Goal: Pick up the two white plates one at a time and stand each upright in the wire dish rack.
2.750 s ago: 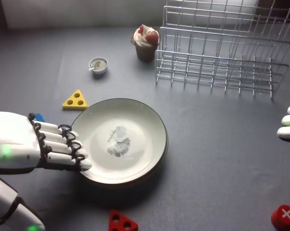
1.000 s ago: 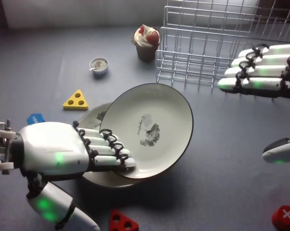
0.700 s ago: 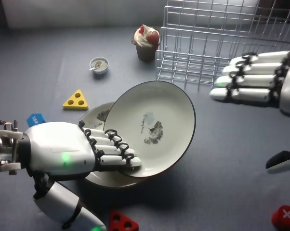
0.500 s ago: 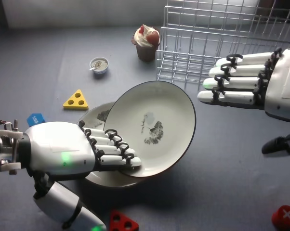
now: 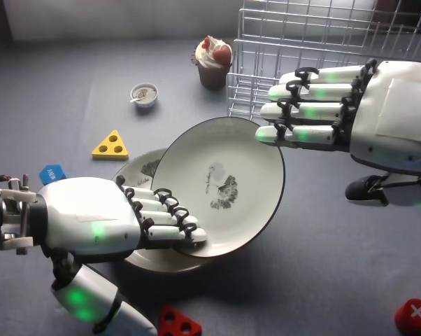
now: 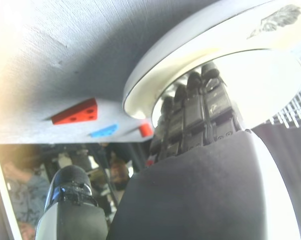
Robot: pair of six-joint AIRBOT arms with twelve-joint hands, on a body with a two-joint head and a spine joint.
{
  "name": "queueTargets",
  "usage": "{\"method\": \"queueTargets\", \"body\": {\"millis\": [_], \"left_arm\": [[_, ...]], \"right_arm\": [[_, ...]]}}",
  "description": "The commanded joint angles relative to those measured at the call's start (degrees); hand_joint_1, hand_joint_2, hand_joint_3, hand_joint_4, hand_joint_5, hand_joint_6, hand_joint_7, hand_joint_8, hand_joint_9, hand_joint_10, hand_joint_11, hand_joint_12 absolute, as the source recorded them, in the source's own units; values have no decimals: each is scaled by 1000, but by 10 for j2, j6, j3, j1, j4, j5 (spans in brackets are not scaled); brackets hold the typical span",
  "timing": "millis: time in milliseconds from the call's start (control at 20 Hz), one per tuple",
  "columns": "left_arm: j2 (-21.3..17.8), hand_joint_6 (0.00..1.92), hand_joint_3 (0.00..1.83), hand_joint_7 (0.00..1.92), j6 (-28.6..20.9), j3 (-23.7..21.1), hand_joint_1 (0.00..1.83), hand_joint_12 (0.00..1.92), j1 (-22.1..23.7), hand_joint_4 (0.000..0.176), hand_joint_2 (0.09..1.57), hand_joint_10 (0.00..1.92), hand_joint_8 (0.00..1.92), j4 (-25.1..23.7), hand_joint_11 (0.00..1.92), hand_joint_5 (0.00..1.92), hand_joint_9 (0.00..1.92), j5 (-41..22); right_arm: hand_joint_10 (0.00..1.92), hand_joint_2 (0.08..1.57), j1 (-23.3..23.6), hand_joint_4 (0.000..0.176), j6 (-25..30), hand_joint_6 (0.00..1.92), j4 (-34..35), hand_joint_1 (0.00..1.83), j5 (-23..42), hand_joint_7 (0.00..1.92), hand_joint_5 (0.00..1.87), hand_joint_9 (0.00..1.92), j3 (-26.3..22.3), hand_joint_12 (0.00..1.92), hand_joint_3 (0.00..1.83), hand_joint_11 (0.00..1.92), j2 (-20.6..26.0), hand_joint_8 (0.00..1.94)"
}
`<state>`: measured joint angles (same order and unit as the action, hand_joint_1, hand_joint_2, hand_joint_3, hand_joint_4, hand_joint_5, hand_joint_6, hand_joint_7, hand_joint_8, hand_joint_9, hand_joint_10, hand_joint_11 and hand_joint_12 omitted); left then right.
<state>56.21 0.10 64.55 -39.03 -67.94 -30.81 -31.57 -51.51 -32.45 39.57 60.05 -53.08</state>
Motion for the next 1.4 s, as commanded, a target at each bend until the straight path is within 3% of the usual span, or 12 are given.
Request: {"method": "queueTargets", "body": {"millis": [0,200,800,1350], "left_arm": [[6,0,1,158,-1,-5,0,13,1,0,970,2,1,-5,136,121,135,-15],[7,5,2,160,-1,-6,0,8,1,0,975,3,6,-5,126,134,127,-14],[9,10,0,196,-1,-6,0,15,2,0,975,6,9,-5,155,167,162,-11],[13,3,0,186,-1,-6,0,16,2,0,972,4,3,-7,166,161,155,-9]], "right_arm": [[6,932,8,0,-16,9,17,1137,54,286,373,254,-1,49,2,321,-4,6],[1,933,2,0,-73,0,32,1156,46,245,351,231,3,46,1,312,-31,2],[1,956,3,0,-102,0,56,1160,34,248,349,244,49,57,6,333,-113,0],[13,955,6,0,-115,12,116,1222,7,401,490,393,91,102,0,395,-180,13]]}}
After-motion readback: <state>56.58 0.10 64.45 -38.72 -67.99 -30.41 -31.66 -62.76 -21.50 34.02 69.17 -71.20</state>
